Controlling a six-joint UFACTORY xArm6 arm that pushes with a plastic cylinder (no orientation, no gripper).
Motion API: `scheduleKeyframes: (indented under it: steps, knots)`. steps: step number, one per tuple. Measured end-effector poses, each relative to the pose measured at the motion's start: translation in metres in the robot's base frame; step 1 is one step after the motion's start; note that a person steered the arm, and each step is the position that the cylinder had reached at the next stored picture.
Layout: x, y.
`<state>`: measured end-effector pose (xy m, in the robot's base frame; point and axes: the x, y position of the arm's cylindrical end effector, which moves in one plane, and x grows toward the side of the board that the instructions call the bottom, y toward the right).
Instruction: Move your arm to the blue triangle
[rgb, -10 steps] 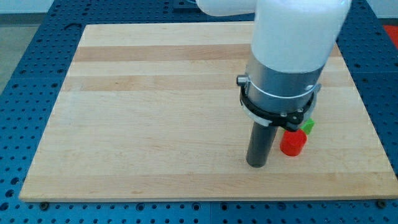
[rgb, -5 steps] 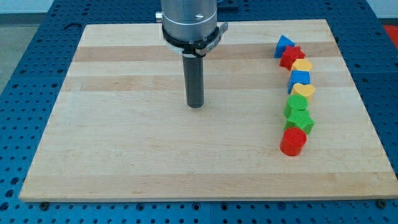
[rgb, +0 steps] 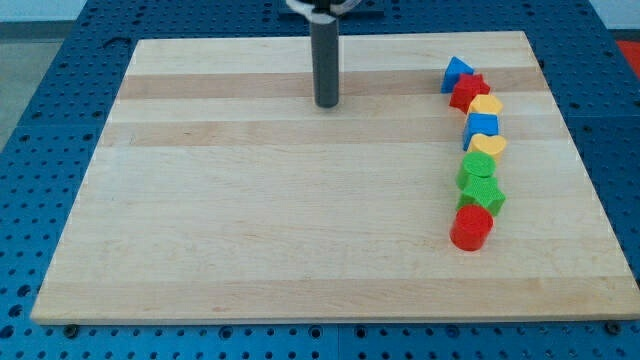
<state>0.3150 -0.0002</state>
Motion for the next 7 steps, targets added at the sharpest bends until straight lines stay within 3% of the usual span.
scheduleKeyframes:
  steps: [7]
  knots:
    - [-0.021,0.124]
